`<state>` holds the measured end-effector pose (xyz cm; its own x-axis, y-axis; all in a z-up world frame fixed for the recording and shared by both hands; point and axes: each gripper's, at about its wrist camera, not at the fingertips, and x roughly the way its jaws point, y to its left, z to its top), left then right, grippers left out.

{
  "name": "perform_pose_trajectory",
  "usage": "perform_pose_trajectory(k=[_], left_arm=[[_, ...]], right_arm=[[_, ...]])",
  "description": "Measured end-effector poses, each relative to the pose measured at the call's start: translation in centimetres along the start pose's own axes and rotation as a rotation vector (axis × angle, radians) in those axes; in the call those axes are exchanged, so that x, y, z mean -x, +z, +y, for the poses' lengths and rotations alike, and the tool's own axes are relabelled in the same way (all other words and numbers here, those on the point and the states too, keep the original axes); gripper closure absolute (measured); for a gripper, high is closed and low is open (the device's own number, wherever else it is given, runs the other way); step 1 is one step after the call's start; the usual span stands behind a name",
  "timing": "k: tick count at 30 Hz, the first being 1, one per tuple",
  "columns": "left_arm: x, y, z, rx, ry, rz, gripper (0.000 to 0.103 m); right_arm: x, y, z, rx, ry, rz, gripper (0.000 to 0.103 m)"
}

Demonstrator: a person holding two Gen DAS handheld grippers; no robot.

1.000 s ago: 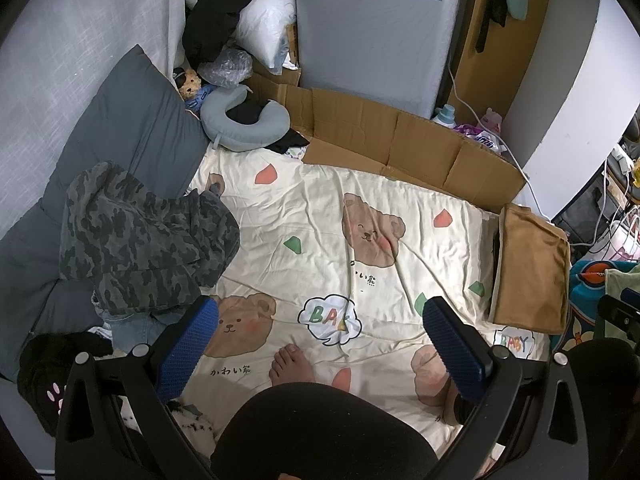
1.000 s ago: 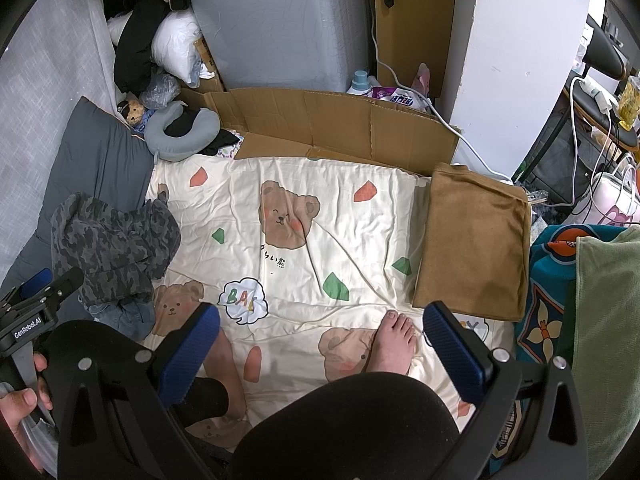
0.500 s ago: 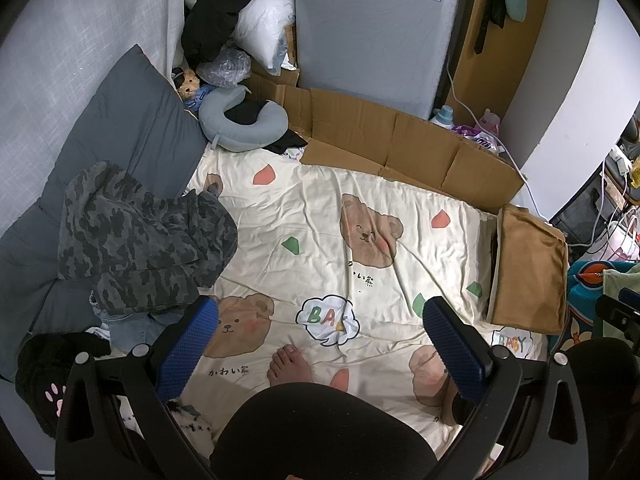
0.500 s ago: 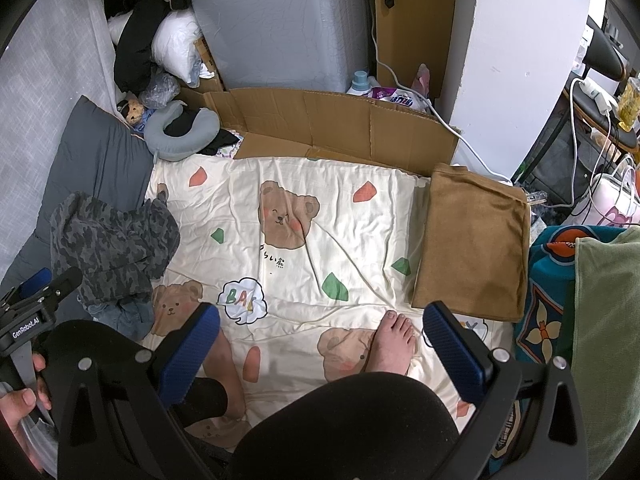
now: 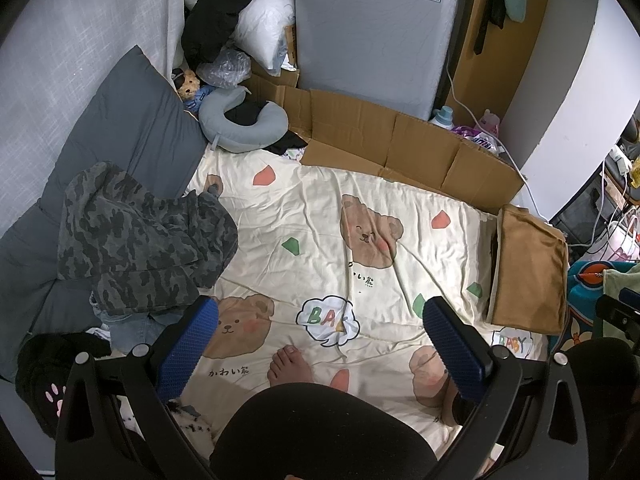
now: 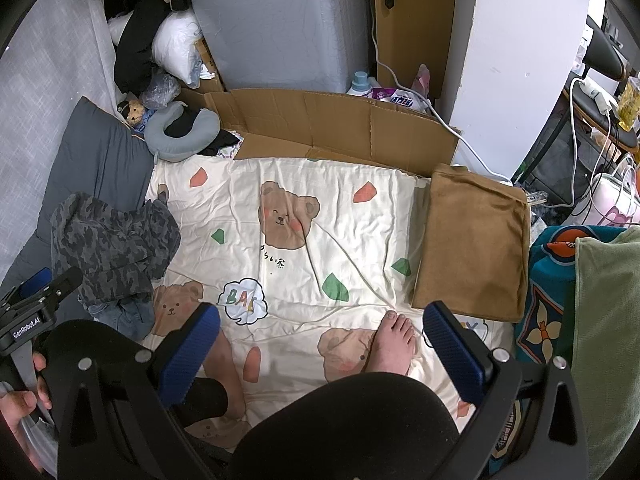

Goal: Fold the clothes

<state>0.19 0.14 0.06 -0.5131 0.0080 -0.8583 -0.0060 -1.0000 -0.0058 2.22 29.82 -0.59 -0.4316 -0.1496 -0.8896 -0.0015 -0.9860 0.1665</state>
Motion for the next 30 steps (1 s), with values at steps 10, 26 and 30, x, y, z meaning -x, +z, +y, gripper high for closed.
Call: perform_pose_trajectory(k=[10, 26, 30], left_arm=[[-0.06, 0.14, 0.06, -0.001, -0.001, 0.0, 0.001], [-0.01, 0.13, 0.08, -0.004, 0.008, 0.002, 0.001], [-0.01, 0.1, 0.01, -0.009, 0.01, -0.001, 0.001]], right_arm=[[0.02, -0.03, 0.04, 0.001, 0.0, 0.0, 0.001], [0.07, 0.06, 0.07, 0.002, 0.004, 0.004, 0.001], [0.08, 0.16, 0.02, 0.0, 0.004, 0.006, 0.001]])
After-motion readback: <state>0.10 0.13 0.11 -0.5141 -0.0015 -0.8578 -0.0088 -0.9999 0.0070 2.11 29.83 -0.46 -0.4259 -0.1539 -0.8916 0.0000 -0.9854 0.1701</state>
